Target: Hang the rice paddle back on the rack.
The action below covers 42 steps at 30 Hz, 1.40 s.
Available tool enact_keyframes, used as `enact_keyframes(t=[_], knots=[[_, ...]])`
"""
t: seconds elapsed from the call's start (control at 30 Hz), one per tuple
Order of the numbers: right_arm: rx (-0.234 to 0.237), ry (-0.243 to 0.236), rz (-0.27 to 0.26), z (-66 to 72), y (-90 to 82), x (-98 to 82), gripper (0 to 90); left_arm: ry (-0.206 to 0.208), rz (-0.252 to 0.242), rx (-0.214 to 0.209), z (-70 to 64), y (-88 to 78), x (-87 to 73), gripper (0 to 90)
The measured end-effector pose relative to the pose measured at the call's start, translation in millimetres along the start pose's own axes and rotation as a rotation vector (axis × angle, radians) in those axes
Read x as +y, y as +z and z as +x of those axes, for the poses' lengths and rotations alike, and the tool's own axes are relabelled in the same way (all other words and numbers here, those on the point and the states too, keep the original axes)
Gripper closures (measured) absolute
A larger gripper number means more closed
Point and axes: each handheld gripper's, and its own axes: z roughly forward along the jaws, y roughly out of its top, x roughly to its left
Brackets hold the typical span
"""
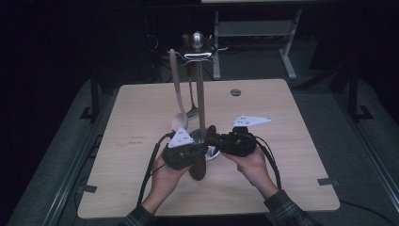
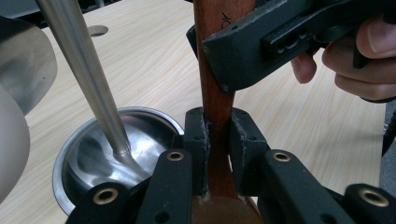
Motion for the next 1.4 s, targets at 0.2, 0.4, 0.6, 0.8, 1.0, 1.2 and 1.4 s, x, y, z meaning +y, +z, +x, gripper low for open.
enact_keyframes(t=[0.2, 0.4, 0.6, 0.8, 1.0, 1.2, 1.4], knots=[[-0.016, -0.029, -0.014, 2.8, 0.7, 1.9, 76.6, -0.017, -0.005, -0.010, 4.6, -5.8, -0.4, 68.9], [-0.030, -0.062, -0.011, 1.6, -0.8, 11.1, 76.8, -0.011, 0.060, -0.046, 11.6, -17.4, -4.1, 49.7], [-0.020, -0.090, 0.008, 3.0, -2.5, 20.2, 76.8, 0.012, 0.141, -0.043, 14.1, -28.0, -19.7, 40.3], [0.008, -0.121, 0.028, 6.1, -3.0, 30.7, 76.8, 0.012, 0.186, -0.043, 19.6, -38.2, -36.6, 35.7], [0.052, -0.158, 0.050, 16.0, -1.9, 52.4, 76.8, -0.009, 0.234, -0.034, 27.7, -52.5, -64.7, 32.1], [0.075, -0.186, 0.059, 25.9, -1.1, 70.4, 76.9, -0.006, 0.281, -0.018, 32.3, -58.1, -83.5, 31.1], [0.090, -0.229, 0.056, 37.8, -1.4, 92.5, 76.9, -0.018, 0.304, -0.016, 37.8, -65.0, -97.3, 28.9]])
